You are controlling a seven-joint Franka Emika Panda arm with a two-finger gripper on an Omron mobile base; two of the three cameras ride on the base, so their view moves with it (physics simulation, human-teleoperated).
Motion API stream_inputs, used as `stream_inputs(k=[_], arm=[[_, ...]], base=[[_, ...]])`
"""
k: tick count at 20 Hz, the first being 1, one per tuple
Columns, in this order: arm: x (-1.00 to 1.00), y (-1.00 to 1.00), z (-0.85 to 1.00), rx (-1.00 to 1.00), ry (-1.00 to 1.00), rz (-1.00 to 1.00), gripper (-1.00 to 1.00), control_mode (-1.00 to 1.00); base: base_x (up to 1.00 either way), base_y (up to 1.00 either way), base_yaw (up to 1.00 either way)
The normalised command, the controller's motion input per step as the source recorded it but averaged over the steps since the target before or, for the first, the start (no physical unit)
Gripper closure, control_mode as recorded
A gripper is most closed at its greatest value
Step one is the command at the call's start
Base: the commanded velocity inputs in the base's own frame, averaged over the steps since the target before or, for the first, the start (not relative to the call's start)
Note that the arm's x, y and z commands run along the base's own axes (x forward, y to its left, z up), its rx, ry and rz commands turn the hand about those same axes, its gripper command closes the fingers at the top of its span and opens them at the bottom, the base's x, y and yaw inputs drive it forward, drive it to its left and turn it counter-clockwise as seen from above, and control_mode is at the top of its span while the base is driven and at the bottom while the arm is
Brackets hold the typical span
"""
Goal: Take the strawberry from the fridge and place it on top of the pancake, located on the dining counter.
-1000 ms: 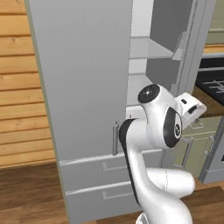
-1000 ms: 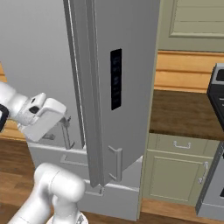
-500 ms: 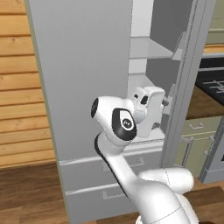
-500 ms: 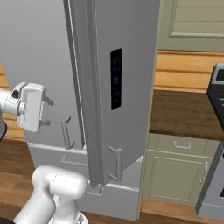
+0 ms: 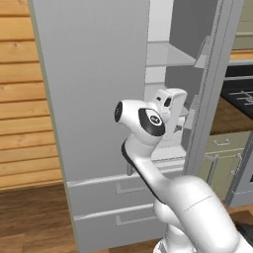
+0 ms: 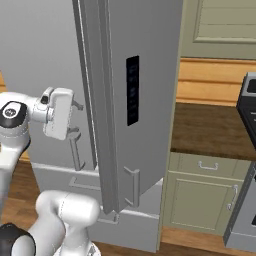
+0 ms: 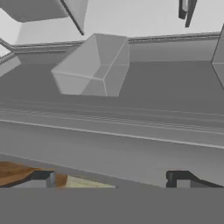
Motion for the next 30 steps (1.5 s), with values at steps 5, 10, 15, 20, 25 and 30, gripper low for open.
stream_inputs(k=[5, 10, 15, 20, 25, 30], arm=[[0.18, -0.29, -0.01, 0.0, -0.05, 0.08, -1.0, -1.0], [-0.1, -0.55, 0.0, 0.0, -0.02, 0.03, -1.0, -1.0], [-0.31, -0.63, 0.0, 0.0, -0.01, 0.0, -1.0, -1.0], [-0.44, -0.71, 0.0, 0.0, 0.0, 0.0, -1.0, -1.0], [-0.1, -0.95, 0.0, 0.0, 0.0, 0.0, -1.0, -1.0], [-0.01, -0.91, 0.0, 0.0, 0.0, 0.0, -1.0, -1.0]], base=[[0.0, 0.0, 0.0], [0.0, 0.0, 0.0], [0.0, 0.0, 0.0], [0.0, 0.0, 0.0], [0.0, 0.0, 0.0], [0.0, 0.0, 0.0]])
